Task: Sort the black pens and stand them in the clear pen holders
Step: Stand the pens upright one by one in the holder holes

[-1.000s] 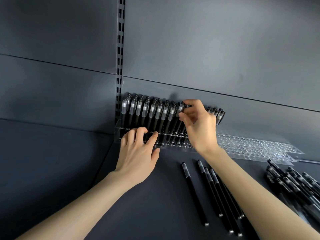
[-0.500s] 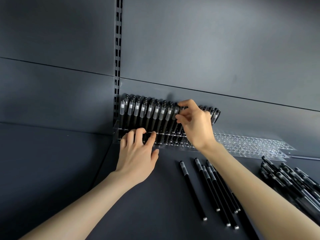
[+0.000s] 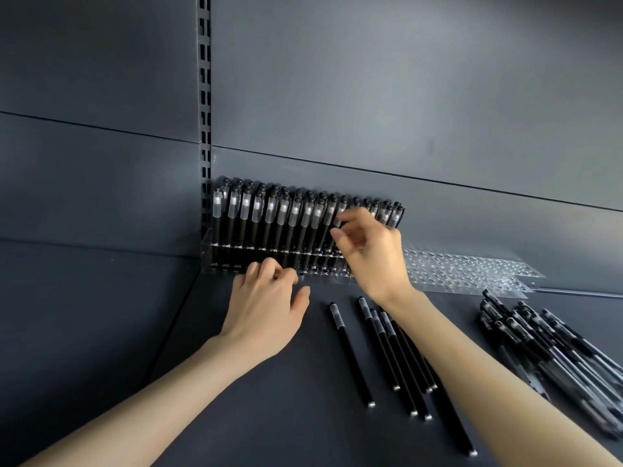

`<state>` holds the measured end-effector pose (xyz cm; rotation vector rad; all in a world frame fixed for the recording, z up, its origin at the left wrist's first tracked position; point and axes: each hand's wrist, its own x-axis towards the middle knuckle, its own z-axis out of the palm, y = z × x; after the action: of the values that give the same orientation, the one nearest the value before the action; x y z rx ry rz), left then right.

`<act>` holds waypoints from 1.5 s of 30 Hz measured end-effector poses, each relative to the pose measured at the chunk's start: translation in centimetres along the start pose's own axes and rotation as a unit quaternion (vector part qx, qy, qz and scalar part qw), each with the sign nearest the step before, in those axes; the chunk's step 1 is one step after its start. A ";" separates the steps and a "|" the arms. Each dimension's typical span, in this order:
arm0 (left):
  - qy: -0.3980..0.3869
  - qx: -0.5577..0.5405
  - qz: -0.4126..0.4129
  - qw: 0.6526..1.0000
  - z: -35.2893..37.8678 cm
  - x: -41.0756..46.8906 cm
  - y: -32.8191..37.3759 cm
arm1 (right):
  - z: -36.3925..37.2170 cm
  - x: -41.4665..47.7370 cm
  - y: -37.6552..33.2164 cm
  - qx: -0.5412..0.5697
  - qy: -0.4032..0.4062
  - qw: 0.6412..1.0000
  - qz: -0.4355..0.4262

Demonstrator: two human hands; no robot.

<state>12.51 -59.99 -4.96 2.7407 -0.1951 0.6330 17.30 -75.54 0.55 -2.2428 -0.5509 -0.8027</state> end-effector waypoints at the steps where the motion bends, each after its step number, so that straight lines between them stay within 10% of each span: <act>1: -0.022 -0.005 0.003 1.000 -0.1 -0.3 0.6 | -0.5 -0.7 0.4 0.003 -0.004 1.000 0.003; 18: -0.121 -0.063 -0.145 0.980 1.5 -4.2 12.6 | -7.0 -8.6 8.8 -0.051 -0.381 0.923 0.010; 37: -0.152 -0.227 -0.216 0.937 0.1 -2.6 11.4 | -6.6 -9.5 8.4 -0.020 -0.326 0.945 -0.002; 45: -0.091 -0.409 -0.104 0.902 -2.3 -4.1 11.4 | -7.7 -6.5 3.5 0.364 -0.175 0.908 0.114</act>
<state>5.59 -69.62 -1.67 1.9543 -0.1594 0.1596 11.68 -84.49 -1.01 -1.6927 -0.6116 -0.0307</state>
